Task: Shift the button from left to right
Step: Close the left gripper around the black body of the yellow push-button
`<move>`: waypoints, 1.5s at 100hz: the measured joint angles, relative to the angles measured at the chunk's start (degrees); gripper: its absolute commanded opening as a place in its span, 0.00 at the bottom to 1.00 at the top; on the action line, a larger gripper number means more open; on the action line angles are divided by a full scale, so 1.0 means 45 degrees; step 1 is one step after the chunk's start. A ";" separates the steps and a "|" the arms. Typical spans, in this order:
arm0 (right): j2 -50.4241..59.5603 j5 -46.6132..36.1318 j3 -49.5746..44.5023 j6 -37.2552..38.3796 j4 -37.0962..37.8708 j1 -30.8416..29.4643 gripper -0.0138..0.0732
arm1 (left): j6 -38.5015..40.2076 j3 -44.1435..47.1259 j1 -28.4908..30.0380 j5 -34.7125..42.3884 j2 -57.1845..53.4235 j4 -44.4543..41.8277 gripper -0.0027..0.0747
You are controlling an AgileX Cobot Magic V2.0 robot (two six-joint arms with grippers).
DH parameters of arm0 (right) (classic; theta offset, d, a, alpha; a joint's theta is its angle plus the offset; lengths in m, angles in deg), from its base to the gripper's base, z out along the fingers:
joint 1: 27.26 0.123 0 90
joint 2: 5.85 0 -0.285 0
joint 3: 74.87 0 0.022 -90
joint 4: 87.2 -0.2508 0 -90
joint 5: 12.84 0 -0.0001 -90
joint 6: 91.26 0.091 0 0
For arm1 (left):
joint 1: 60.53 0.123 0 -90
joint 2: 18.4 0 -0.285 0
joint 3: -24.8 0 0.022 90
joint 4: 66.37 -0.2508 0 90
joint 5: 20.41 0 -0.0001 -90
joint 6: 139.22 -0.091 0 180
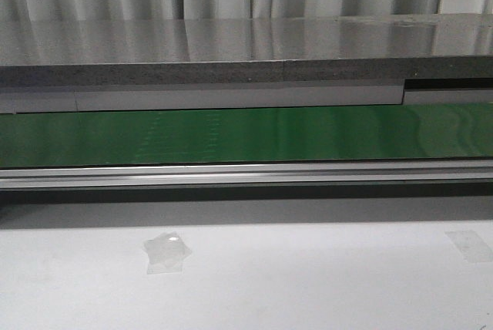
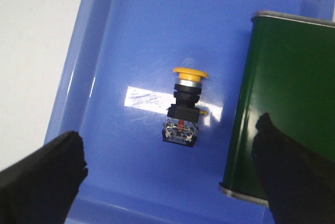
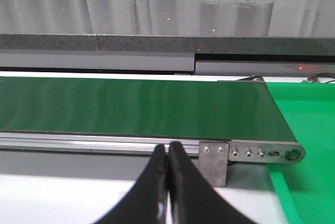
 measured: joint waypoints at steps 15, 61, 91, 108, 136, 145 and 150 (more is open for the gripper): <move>0.0000 0.0000 0.0000 0.0000 0.0000 0.0000 0.08 | -0.0043 -0.0451 -0.0002 0.0292 0.1364 0.0106 0.85; 0.0000 0.0000 0.0000 0.0000 0.0000 0.0000 0.08 | -0.0043 -0.0529 0.0633 0.1318 0.3608 0.1002 0.84; 0.0000 0.0000 0.0000 0.0000 0.0000 0.0000 0.08 | -0.0063 -0.0542 0.0663 0.1579 0.4304 0.1327 0.84; 0.0000 0.0000 0.0000 0.0000 0.0000 0.0000 0.08 | -0.0063 -0.0542 0.0663 0.1631 0.4591 0.1393 0.83; 0.0000 0.0000 0.0000 0.0000 0.0000 0.0000 0.08 | -0.0091 -0.0572 0.0663 0.1712 0.5247 0.1500 0.83; 0.0000 0.0000 0.0000 0.0000 0.0000 0.0000 0.08 | -0.0091 -0.0592 0.0672 0.1712 0.5428 0.1519 0.77; 0.0000 0.0000 0.0000 0.0000 0.0000 0.0000 0.08 | -0.0091 -0.0592 0.0694 0.1712 0.5483 0.1519 0.71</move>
